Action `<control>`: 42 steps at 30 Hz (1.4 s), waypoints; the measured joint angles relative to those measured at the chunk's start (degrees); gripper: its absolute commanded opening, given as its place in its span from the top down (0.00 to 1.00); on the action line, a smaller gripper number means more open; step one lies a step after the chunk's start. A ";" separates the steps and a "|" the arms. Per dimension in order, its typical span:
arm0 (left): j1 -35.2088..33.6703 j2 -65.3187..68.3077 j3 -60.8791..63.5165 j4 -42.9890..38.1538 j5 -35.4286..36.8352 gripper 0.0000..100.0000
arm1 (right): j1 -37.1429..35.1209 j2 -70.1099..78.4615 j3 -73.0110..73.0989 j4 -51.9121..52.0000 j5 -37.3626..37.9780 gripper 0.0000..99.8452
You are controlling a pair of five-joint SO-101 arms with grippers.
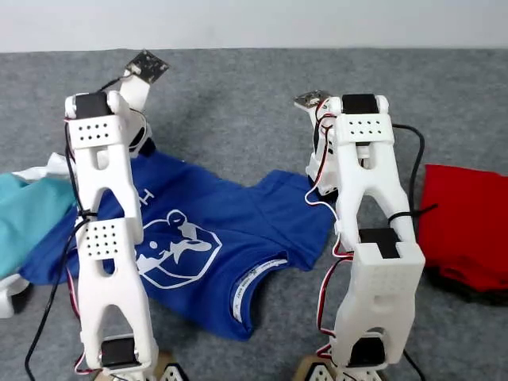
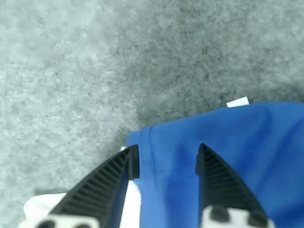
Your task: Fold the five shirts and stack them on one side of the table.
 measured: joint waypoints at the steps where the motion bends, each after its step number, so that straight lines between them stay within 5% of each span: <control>1: -0.18 0.88 0.00 -0.35 0.00 0.80 | 0.00 0.00 0.00 0.00 0.00 0.99; 9: -0.79 7.47 -0.44 -2.29 -0.09 0.82 | 0.00 0.00 0.00 0.00 0.00 0.99; 16: 1.14 7.56 -0.62 -2.29 -2.99 0.99 | 0.00 0.00 0.00 0.00 0.00 0.99; 26: 5.36 7.30 -2.99 0.00 -4.75 1.00 | 0.00 -8.79 0.00 0.00 0.09 0.99; 35: 5.80 -6.95 -4.84 0.35 5.80 1.00 | 0.18 -21.63 0.00 0.00 2.90 0.99; 42: 3.78 -19.08 -1.32 0.53 6.95 1.00 | 0.26 -32.44 0.00 0.00 6.59 0.99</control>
